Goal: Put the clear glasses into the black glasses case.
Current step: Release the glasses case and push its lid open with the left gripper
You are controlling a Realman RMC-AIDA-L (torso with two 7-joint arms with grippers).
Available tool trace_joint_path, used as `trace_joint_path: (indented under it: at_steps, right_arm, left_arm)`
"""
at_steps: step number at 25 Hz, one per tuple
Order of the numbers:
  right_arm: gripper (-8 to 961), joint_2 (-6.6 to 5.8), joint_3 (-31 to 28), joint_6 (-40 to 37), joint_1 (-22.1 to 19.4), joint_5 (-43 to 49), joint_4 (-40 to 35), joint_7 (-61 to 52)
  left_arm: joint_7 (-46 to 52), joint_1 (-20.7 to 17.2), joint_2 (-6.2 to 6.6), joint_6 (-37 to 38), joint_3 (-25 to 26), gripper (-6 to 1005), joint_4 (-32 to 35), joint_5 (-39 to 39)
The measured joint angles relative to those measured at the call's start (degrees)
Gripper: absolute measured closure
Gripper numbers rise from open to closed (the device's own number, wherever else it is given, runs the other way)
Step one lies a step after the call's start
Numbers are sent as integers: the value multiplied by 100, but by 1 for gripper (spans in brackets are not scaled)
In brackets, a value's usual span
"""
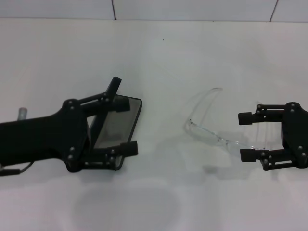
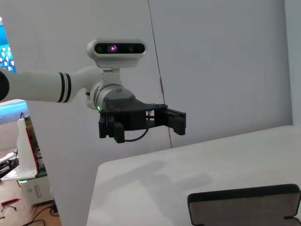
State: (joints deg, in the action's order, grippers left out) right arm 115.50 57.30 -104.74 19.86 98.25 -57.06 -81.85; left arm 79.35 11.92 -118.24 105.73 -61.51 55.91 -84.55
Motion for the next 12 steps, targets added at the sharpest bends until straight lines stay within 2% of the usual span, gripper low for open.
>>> trace_joint_path:
  at_steps: [4,7,10,11,12]
  right_arm:
    - [204,-2,0,17,4,-11,89,39]
    - [204,-6,0,23,21,-12,125,46]
    - [204,-6,0,73,25,-16,131,47]
    - [204,-5,0,89,25,-18,132,47]
    - [204,-2,0,112,25,-19,133,46]
  left_arm:
    - [403,12,-71,-8,212,119,265,339]
    - [1172,50,-124,-223,357,120,838,288]
    - [2621,296,-124,-707,370,123,1634,-285]
    - [3724,542,-119,-1048,411,124,2094,-830]
    - [3724,542,-119,-1048,411,124,2094,-830]
